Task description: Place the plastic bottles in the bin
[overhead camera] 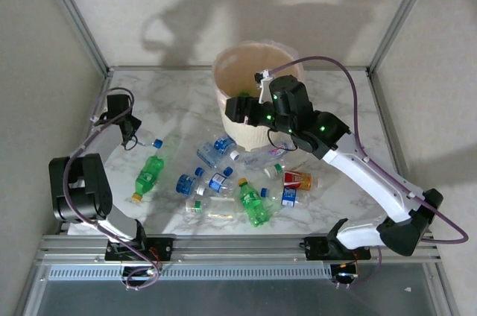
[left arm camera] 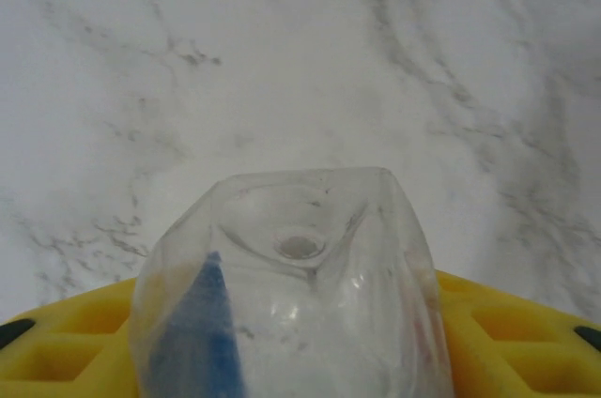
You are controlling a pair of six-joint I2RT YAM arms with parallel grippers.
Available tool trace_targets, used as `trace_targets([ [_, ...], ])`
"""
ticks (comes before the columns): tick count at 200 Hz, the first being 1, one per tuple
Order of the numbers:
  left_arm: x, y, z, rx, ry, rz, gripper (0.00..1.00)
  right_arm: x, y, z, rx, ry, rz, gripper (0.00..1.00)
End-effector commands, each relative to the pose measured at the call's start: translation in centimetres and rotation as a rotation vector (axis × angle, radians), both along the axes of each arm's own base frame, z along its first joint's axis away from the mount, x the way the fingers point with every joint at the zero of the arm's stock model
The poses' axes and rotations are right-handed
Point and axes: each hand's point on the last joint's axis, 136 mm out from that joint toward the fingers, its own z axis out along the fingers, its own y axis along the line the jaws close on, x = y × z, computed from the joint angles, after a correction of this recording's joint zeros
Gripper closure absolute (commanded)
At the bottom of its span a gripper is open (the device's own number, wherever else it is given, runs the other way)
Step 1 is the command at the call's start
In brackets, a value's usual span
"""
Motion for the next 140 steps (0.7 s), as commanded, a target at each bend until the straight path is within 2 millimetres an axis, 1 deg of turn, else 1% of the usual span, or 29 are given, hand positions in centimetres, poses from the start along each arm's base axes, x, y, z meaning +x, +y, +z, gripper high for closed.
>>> trace_targets([
  [1,1.3,-1.8,2.4,-0.065,-0.091,-0.050,0.46,-0.3,1.2,0.3,0.018,-0.015,0.010,0.30],
  [20,1.6,-3.4,4.1,-0.109,-0.150,-0.089,0.46,-0.9,2.4,-0.3,0.011,-0.006,0.037,0.30],
  [35,1.9,-5.2,6.2,-0.152,-0.212,-0.139,0.46,-1.5,3.7,-0.8,0.015,0.005,0.074,0.31],
  [49,2.0,-7.7,8.6,-0.194,-0.277,-0.208,0.46,-2.3,5.1,-1.1,0.030,0.012,0.124,0.30],
  [68,2.0,-11.8,12.4,-0.262,-0.366,-0.331,0.44,-3.5,7.2,-1.5,0.061,0.031,0.208,0.27],
  [78,1.8,-13.6,14.0,-0.300,-0.398,-0.388,0.44,-4.1,8.3,-1.7,0.073,0.039,0.248,0.26],
  [96,1.1,-16.9,16.8,-0.350,-0.456,-0.487,0.43,-4.8,9.7,-2.8,0.065,0.058,0.290,0.24],
  [119,-0.3,-20.1,19.8,-0.390,-0.510,-0.590,0.43,-4.8,10.4,-4.4,0.032,0.083,0.293,0.24],
  [140,-1.6,-21.8,22.1,-0.426,-0.559,-0.665,0.42,-4.7,10.0,-4.9,0.007,0.080,0.268,0.24],
])
